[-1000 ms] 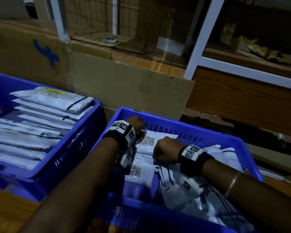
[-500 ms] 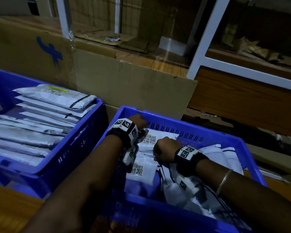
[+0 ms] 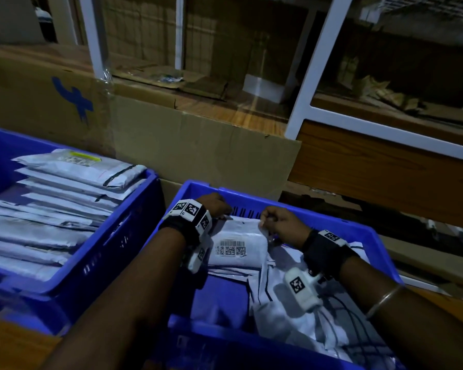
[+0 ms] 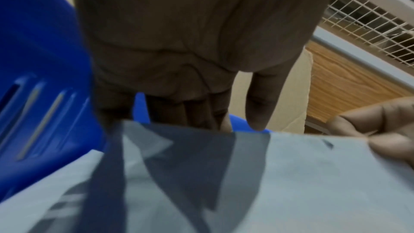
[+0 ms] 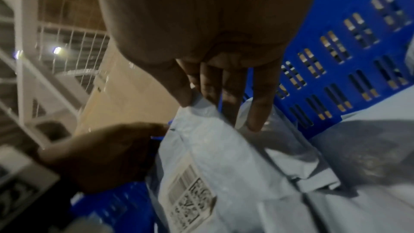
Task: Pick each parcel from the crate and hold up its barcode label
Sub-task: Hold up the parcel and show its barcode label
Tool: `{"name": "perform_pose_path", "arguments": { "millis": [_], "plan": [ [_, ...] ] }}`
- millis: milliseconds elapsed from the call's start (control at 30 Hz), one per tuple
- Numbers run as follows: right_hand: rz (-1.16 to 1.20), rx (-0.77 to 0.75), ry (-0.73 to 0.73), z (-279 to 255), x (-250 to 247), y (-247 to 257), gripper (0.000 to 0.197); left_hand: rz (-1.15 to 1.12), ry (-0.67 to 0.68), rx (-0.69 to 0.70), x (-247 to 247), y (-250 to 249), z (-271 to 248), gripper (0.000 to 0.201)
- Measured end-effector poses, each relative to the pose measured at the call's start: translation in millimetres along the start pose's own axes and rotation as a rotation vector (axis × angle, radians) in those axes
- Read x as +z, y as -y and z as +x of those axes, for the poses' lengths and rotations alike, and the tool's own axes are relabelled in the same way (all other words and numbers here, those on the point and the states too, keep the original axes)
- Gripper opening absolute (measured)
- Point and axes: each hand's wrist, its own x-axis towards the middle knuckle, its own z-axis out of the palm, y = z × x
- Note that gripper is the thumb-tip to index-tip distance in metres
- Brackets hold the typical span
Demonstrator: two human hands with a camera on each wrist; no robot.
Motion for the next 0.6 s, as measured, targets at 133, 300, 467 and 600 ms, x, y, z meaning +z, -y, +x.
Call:
{"name": "perform_pose_path", "arguments": {
  "millis": [133, 300, 467, 600],
  "plan": [
    [0.078, 0.002, -0.077, 1, -9, -5, 0.023, 0.064, 0.028, 0.062, -2, -1, -6, 0.028],
    [0.071, 0.001, -0.249, 4, -17, -17, 0.025, -0.014, 0.064, 0.048, -1, 3, 1, 0.045],
    [0.163, 0.015, -0.312, 2, -18, -19, 0.022, 0.028, 0.028, 0.080, -2, 6, 2, 0.016],
    [0.267, 0.011, -0.239, -6, -14, -13, 0.012, 0.070, -0.025, 0.079, -2, 5, 2, 0.013]
  ]
}}
